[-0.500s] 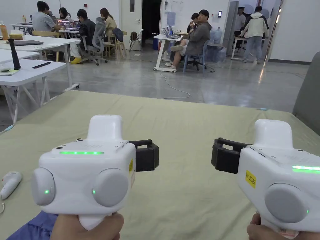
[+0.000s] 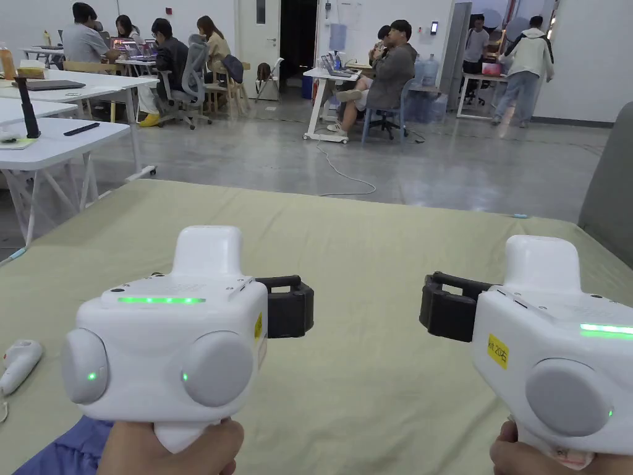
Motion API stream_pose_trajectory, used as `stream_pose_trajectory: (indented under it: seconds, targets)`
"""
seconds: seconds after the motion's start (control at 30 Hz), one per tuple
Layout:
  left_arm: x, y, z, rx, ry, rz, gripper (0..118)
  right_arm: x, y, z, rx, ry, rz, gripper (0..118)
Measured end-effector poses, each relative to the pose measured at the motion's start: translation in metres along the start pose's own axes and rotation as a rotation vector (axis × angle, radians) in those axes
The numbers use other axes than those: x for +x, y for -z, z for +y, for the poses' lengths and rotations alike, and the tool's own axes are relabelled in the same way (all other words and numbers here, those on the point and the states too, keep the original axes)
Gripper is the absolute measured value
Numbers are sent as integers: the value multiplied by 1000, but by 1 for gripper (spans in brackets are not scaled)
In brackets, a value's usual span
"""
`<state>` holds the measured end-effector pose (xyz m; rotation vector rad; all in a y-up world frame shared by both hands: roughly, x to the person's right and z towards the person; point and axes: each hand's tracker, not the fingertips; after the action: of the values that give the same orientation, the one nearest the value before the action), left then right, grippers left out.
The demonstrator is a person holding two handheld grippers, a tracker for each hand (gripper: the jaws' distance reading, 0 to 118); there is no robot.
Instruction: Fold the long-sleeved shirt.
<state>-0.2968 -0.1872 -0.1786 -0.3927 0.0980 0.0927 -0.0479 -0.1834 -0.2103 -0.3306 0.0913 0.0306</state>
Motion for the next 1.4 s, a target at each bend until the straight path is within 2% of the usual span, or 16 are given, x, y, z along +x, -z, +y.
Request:
stream_pose_trajectory:
  seconds: [1.4]
  targets:
    - [-4, 0, 1, -11, -2, 8, 118, -3, -1, 2, 1, -6, 4, 106]
